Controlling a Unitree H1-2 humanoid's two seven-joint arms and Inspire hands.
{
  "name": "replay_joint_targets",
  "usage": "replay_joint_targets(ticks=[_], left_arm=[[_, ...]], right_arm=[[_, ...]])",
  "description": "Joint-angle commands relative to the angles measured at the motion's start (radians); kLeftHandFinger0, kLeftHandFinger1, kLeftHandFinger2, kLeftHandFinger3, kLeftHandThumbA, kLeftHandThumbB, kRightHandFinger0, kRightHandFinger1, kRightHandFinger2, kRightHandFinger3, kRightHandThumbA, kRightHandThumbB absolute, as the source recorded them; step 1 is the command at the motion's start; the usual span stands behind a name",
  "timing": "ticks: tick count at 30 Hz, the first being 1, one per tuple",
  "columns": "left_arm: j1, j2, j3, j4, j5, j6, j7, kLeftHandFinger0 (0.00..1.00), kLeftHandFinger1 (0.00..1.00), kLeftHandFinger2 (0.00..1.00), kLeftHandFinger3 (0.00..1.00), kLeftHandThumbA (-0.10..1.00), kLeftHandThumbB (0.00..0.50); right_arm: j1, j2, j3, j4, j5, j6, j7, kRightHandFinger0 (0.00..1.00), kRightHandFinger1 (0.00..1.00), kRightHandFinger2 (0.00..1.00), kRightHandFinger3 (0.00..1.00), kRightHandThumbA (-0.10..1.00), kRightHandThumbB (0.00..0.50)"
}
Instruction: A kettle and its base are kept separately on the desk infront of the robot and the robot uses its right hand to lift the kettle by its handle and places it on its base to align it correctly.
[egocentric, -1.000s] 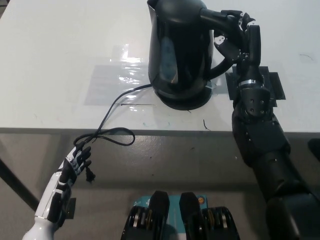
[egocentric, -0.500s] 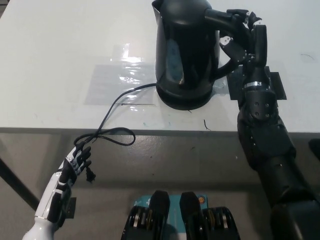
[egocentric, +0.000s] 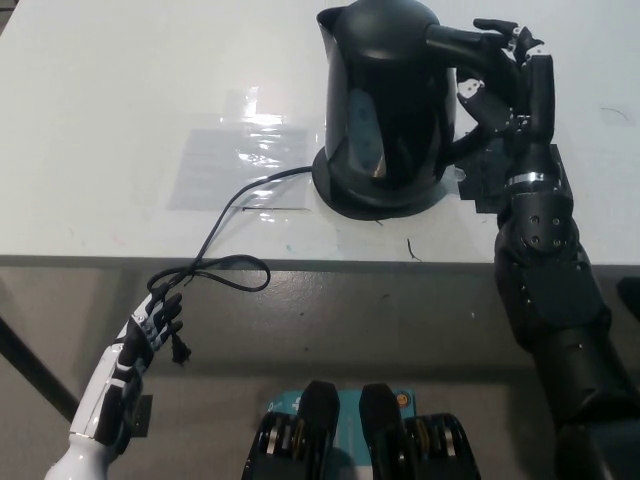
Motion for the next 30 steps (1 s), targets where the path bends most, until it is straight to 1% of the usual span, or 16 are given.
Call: replay_joint_targets(ticks=[1, 2, 4, 8, 9, 11, 14, 15, 16, 18, 20, 21, 24, 30], left_arm=[[-0.011, 0.014, 0.006, -0.027, -0.008, -0.021, -0.015, 1.0, 1.0, 1.0, 1.0, 1.0, 0.075], [-0.012, 0.014, 0.006, -0.03, -0.01, -0.012, -0.014, 1.0, 1.0, 1.0, 1.0, 1.0, 0.085], [-0.012, 0.012, 0.005, -0.029, -0.016, -0.013, -0.016, 1.0, 1.0, 1.0, 1.0, 1.0, 0.084], [-0.013, 0.014, 0.004, -0.028, -0.007, -0.017, -0.015, 1.0, 1.0, 1.0, 1.0, 1.0, 0.091], [-0.014, 0.015, 0.004, -0.028, -0.005, -0.02, -0.016, 1.0, 1.0, 1.0, 1.0, 1.0, 0.09], [-0.014, 0.016, 0.003, -0.028, -0.01, -0.021, -0.018, 1.0, 1.0, 1.0, 1.0, 1.0, 0.078], [-0.013, 0.015, 0.004, -0.028, -0.008, -0.026, -0.018, 1.0, 1.0, 1.0, 1.0, 1.0, 0.076], [-0.013, 0.015, 0.004, -0.029, -0.01, -0.023, -0.018, 1.0, 1.0, 1.0, 1.0, 1.0, 0.077], [-0.014, 0.014, 0.004, -0.032, -0.013, -0.017, -0.018, 1.0, 1.0, 1.0, 1.0, 1.0, 0.088], [-0.012, 0.014, 0.004, -0.038, -0.013, -0.011, -0.016, 1.0, 1.0, 1.0, 1.0, 1.0, 0.091], [-0.014, 0.014, 0.005, -0.037, -0.01, -0.013, -0.015, 1.0, 1.0, 1.0, 1.0, 1.0, 0.085], [-0.015, 0.015, 0.005, -0.032, -0.009, -0.019, -0.016, 1.0, 1.0, 1.0, 1.0, 1.0, 0.073], [-0.017, 0.016, 0.005, -0.025, -0.01, -0.025, -0.017, 1.0, 1.0, 1.0, 1.0, 1.0, 0.081], [-0.019, 0.018, 0.004, -0.029, -0.012, -0.02, -0.02, 1.0, 1.0, 1.0, 1.0, 1.0, 0.098]], right_arm=[[-0.051, 0.007, -0.005, -0.047, 0.019, -0.016, -0.001, 0.0, 0.24, 0.53, 0.61, -0.1, 0.112], [-0.052, 0.011, -0.008, -0.046, 0.029, -0.018, 0.005, 0.0, 0.24, 0.54, 0.61, -0.1, 0.111], [-0.052, 0.018, -0.011, -0.044, 0.04, -0.023, 0.011, 0.0, 0.24, 0.54, 0.62, -0.1, 0.106], [-0.063, 0.024, -0.002, -0.018, 0.013, -0.031, -0.008, 0.0, 0.23, 0.53, 0.61, -0.1, 0.108], [-0.065, 0.025, 0.001, -0.014, 0.002, -0.019, -0.017, 0.0, 0.2, 0.49, 0.6, -0.1, 0.112], [-0.071, 0.031, 0.0, 0.008, 0.009, -0.02, -0.015, 0.0, 0.18, 0.47, 0.59, -0.1, 0.113], [-0.078, 0.038, -0.004, 0.028, 0.02, -0.031, -0.012, 0.0, 0.18, 0.47, 0.58, -0.1, 0.112], [-0.079, 0.039, -0.004, 0.033, 0.02, -0.034, -0.012, 0.0, 0.19, 0.47, 0.58, -0.1, 0.112], [-0.089, 0.041, -0.002, 0.059, 0.019, -0.047, -0.012, 0.0, 0.22, 0.53, 0.62, -0.1, 0.113], [-0.099, 0.046, -0.003, 0.08, 0.022, -0.045, -0.013, 0.0, 0.23, 0.54, 0.62, -0.1, 0.108], [-0.105, 0.048, -0.003, 0.086, 0.022, -0.042, -0.016, 0.0, 0.23, 0.54, 0.62, -0.1, 0.115], [-0.107, 0.049, -0.003, 0.089, 0.02, -0.042, -0.018, 0.0, 0.22, 0.54, 0.62, -0.1, 0.118], [-0.114, 0.052, -0.001, 0.103, 0.014, -0.049, -0.025, 0.0, 0.22, 0.54, 0.6, -0.1, 0.126], [-0.121, 0.051, 0.008, 0.129, -0.001, -0.063, -0.035, 0.0, 0.19, 0.54, 0.61, -0.1, 0.126]])
